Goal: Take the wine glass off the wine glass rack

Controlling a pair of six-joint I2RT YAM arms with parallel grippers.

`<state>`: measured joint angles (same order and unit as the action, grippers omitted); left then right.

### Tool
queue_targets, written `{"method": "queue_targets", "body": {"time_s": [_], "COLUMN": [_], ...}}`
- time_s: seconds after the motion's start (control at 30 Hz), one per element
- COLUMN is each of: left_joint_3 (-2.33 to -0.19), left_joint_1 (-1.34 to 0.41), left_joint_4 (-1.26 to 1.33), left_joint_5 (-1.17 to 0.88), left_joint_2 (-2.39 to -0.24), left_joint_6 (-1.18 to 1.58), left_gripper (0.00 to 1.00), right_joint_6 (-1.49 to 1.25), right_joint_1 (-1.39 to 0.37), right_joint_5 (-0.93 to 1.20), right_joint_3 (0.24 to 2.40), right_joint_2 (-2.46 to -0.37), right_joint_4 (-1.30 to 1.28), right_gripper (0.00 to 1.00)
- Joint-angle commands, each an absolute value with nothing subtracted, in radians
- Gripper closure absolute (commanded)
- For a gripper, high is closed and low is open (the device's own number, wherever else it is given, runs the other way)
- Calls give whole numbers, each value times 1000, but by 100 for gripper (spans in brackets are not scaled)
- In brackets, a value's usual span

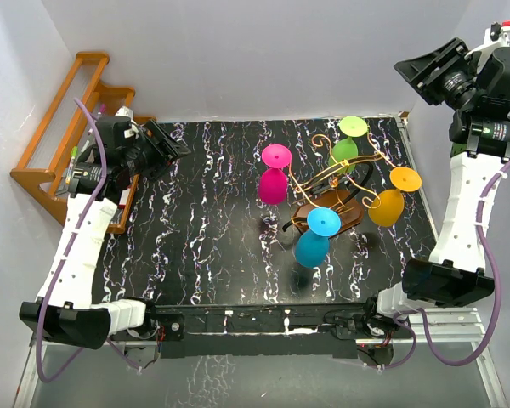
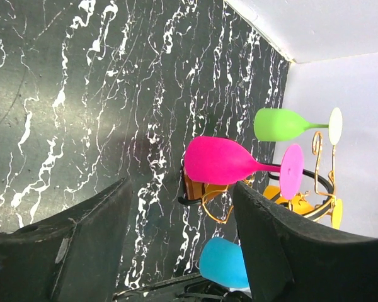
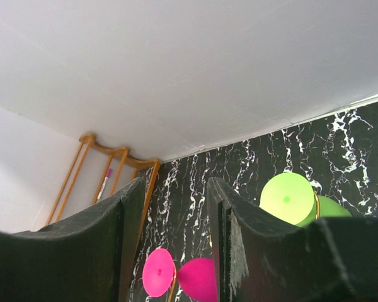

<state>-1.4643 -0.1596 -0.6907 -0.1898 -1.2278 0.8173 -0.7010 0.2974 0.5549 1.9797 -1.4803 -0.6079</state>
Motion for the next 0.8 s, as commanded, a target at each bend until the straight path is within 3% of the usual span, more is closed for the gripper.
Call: {"method": "queue_targets", "body": {"time_s": [0.0,0.23,0.77], "left_joint_3": [-1474,-1467,-1444], "left_joint_1": [-168,-170,-170], "left_joint_4": [-711,-723,-729], "left_joint_5": [-225,-224,-222], "left_joint_2": [-1187,-1163,-1147], "left_joint_6": [835,839,850], "left_gripper": [38,39,40], "right_joint_6": [-720,-646,-552], "right_joint_1": [317,325,327], "right_joint_5": [602,506,529], "right_joint_3": [1972,2116,2044], "right_joint_2": [-1454,-1589,-1650], "right_joint_4": [-565,-802,-887], "right_gripper": [50,52,55]}}
